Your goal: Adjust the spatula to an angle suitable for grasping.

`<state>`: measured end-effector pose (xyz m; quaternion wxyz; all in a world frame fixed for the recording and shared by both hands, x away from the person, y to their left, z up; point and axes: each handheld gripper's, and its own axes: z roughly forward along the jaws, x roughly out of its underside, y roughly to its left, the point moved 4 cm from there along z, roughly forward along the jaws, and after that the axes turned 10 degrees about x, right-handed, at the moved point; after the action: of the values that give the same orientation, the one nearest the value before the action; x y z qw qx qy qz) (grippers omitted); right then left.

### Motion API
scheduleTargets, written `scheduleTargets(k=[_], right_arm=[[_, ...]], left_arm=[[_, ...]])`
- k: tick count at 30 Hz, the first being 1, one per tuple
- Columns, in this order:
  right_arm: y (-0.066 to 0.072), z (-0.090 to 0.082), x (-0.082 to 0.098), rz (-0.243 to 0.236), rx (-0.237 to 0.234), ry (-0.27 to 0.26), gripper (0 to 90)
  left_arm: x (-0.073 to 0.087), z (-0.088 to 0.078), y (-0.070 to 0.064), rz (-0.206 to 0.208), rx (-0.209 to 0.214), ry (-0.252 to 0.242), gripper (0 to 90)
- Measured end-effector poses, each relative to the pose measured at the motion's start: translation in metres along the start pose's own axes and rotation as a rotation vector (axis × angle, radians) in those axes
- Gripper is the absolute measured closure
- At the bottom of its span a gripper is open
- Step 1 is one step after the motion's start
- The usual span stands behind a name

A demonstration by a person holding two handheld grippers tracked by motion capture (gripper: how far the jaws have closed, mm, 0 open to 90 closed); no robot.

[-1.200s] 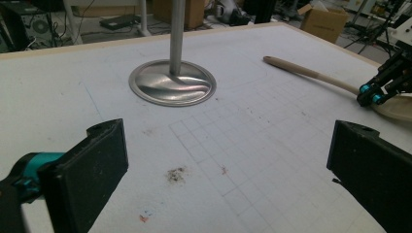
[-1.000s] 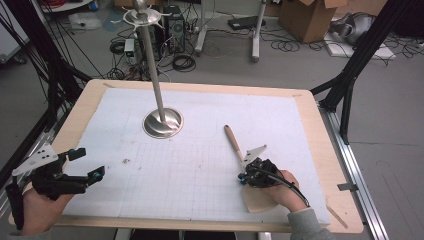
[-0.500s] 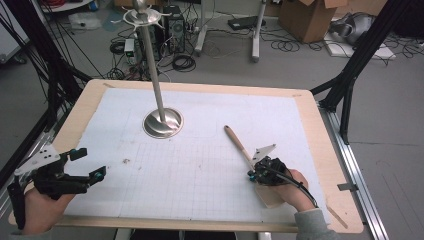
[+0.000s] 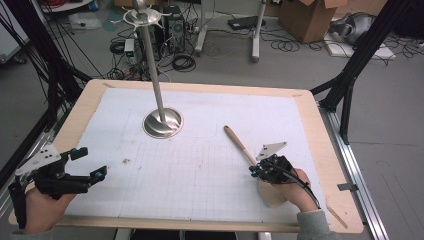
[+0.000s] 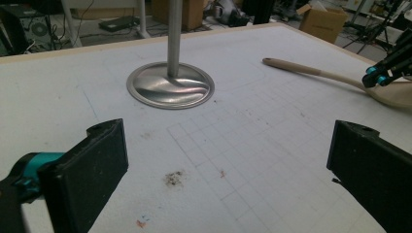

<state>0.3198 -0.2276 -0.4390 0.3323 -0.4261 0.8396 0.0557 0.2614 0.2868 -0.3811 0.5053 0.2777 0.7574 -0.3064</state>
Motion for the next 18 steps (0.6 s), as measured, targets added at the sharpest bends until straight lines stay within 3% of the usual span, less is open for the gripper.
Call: scheduleTargets(k=[6,12,16,18], right_arm=[[-0.002,-0.011,-0.010,0.045,0.008,-0.097,90.0],[-0.004,-0.018,-0.015,0.079,0.032,-0.143,89.7],[-0.006,-0.024,-0.017,0.103,0.057,-0.168,83.9],[-0.008,-0.029,-0.018,0.111,0.080,-0.186,76.2]], left_arm=[[-0.002,0.000,-0.001,0.004,0.004,-0.003,1.7],[-0.003,0.001,-0.001,0.006,0.007,-0.005,1.7],[-0.003,0.000,0.000,0.003,0.004,-0.007,1.7],[-0.003,-0.001,0.000,0.002,0.003,-0.009,1.7]])
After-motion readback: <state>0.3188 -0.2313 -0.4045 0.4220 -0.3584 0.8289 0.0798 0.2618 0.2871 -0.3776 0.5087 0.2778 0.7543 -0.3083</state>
